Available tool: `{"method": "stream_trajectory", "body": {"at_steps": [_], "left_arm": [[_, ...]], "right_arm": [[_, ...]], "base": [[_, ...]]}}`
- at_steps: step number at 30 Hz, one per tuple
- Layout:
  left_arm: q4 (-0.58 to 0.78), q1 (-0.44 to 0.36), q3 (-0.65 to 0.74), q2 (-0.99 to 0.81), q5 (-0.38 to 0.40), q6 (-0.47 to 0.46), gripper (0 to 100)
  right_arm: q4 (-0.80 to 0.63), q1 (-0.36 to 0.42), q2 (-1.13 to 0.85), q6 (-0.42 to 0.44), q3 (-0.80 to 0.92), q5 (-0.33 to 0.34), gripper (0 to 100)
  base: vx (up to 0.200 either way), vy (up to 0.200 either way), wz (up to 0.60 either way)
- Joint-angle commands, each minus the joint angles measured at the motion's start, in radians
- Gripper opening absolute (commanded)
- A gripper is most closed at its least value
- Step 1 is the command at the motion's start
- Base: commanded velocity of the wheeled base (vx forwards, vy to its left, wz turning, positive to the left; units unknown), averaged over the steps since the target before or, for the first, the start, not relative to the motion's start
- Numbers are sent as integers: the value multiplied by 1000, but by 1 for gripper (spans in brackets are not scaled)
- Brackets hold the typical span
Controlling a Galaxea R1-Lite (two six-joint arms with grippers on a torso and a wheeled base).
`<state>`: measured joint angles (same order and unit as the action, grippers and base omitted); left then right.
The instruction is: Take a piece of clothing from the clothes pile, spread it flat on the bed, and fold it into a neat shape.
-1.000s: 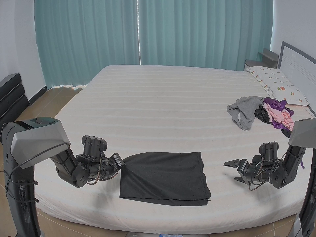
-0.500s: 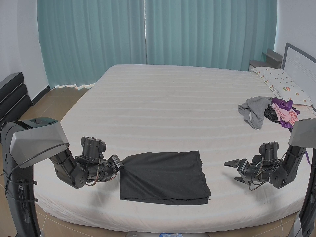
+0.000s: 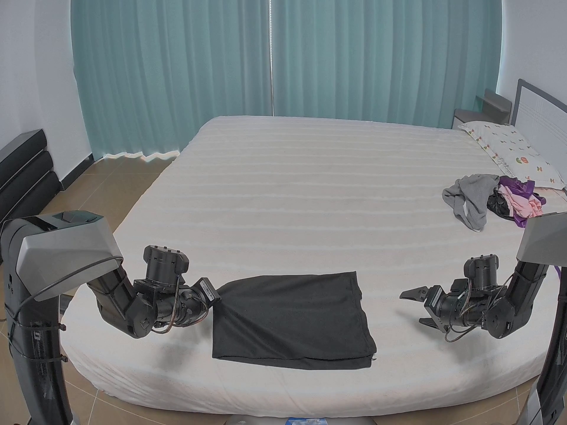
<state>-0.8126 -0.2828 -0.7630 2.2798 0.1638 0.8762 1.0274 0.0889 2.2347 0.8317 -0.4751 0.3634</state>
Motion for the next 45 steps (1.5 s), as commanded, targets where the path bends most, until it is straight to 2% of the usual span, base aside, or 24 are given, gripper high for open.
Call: {"method": "stream_trajectory", "body": {"at_steps": [1, 3, 4, 17, 24, 30, 32, 34, 36, 37, 39, 41, 45], "left_arm": [[0, -6, 4, 0, 0, 1, 0], [0, -9, 11, -2, 0, 1, 0], [0, -10, 11, -3, 0, 4, 100], [3, 16, 51, -63, -3, 20, 100], [-39, 73, 231, -186, -23, 29, 100], [-186, 108, 426, -349, -46, 38, 100], [-309, 111, 519, -448, -98, 29, 100], [-370, 111, 573, -530, -132, 15, 100], [-389, 111, 608, -612, -150, -26, 100], [-387, 111, 626, -675, -158, -63, 100], [-387, 111, 639, -721, -167, -83, 100], [-384, 111, 656, -847, -216, -112, 100], [-352, 102, 697, -1002, -273, -206, 100]], "right_arm": [[0, 0, 2, 0, 1, 0, 100], [0, 0, 2, 0, 1, 0, 100], [0, 0, 2, 0, 1, 0, 100], [8, 8, -20, 0, 56, -9, 100], [117, 46, -99, -3, 173, -52, 100], [174, 57, -267, -5, 283, -58, 100], [174, 66, -386, -8, 337, -87, 100], [172, 69, -483, -14, 374, -129, 100], [163, 68, -583, -37, 406, -175, 100], [160, 63, -655, -77, 426, -204, 100], [160, 58, -711, -115, 441, -225, 100], [151, 34, -874, -224, 475, -285, 100], [20, -18, -1103, -338, 475, -304, 100]], "base": [[0, 0, 0], [0, 0, 0], [0, 0, 0], [0, 0, 0], [0, 0, 0], [0, 0, 0], [0, 0, 0], [0, 0, 0], [0, 0, 0], [0, 0, 0], [0, 0, 0], [0, 0, 0], [0, 0, 0]]}}
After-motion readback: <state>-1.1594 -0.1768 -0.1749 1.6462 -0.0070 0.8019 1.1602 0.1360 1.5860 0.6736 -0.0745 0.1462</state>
